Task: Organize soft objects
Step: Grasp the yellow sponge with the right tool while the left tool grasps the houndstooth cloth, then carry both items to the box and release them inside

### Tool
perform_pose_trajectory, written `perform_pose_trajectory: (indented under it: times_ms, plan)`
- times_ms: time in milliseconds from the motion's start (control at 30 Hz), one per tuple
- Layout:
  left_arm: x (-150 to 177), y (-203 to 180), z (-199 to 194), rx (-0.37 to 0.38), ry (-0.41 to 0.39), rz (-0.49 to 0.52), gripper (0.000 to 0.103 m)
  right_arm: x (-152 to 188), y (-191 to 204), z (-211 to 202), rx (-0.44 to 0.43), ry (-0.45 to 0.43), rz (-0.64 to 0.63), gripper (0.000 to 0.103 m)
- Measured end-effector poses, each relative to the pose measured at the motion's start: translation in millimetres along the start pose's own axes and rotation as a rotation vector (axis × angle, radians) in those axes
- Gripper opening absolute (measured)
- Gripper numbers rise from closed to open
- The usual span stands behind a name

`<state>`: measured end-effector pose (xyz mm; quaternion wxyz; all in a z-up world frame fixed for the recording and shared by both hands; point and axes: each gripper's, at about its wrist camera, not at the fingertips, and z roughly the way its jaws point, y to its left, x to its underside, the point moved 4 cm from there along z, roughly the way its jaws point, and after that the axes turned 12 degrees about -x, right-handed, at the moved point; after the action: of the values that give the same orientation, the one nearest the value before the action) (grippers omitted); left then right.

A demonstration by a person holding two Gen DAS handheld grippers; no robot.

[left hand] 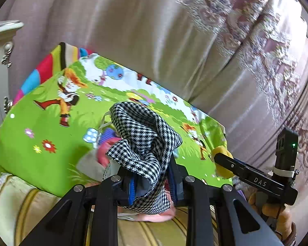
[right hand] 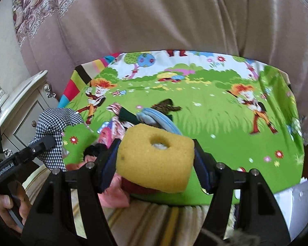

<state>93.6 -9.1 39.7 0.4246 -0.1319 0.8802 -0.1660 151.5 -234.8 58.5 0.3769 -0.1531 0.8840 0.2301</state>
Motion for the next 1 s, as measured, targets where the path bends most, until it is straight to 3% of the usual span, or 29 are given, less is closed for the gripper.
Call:
perform_pose_trajectory:
  times_ms: [367,1000]
  plan:
    - [30.4,-68.1,-2.6,0.072,0.070,0.110,0.026,33.6,-46.5,-59.3,0.045,-0.036,0.083,0.070]
    - [88.4,-190.4,9.5,0.257,0.231,0.286,0.026,88.8,-139.5,-159.4,0.216,-0.121,0.221,0.070]
